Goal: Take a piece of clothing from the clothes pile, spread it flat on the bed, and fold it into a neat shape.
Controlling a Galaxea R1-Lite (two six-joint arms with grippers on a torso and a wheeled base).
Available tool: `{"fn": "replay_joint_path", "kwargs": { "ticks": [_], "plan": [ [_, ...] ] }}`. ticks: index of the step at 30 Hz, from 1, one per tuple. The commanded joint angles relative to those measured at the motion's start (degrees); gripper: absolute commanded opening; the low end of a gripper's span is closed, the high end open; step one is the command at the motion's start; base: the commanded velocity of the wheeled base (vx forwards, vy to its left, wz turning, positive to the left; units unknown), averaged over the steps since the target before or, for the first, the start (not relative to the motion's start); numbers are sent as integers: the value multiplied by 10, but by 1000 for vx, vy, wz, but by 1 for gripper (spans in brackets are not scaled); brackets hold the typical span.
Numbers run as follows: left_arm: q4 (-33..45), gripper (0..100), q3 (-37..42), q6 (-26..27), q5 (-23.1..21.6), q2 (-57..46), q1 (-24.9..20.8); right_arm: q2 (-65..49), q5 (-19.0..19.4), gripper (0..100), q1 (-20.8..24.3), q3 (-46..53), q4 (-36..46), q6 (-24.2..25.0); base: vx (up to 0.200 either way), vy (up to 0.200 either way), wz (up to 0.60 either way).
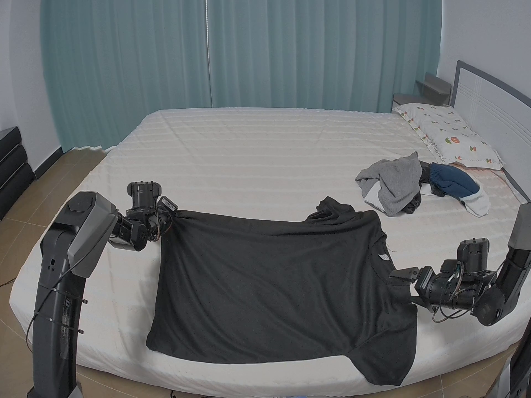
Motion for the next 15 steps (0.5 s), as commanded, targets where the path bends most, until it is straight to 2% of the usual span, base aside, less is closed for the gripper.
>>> {"fn": "replay_joint_path", "kwargs": {
  "ticks": [1, 2, 10, 15],
  "plan": [
    [-8, 0, -3, -14, 0, 0, 14, 17, 0, 100, -15, -58, 13, -3, 0, 0, 0],
    [-8, 0, -3, -14, 0, 0, 14, 17, 0, 100, -15, -58, 13, -3, 0, 0, 0],
    [-9, 0, -16, -19, 1, 5, 34, 95, -1, 100, -31, -290, 148, -4, 0, 0, 0],
    [-9, 0, -29, -21, 1, 8, 46, 145, -1, 100, -34, -380, 181, -7, 0, 0, 0]
  ]
}}
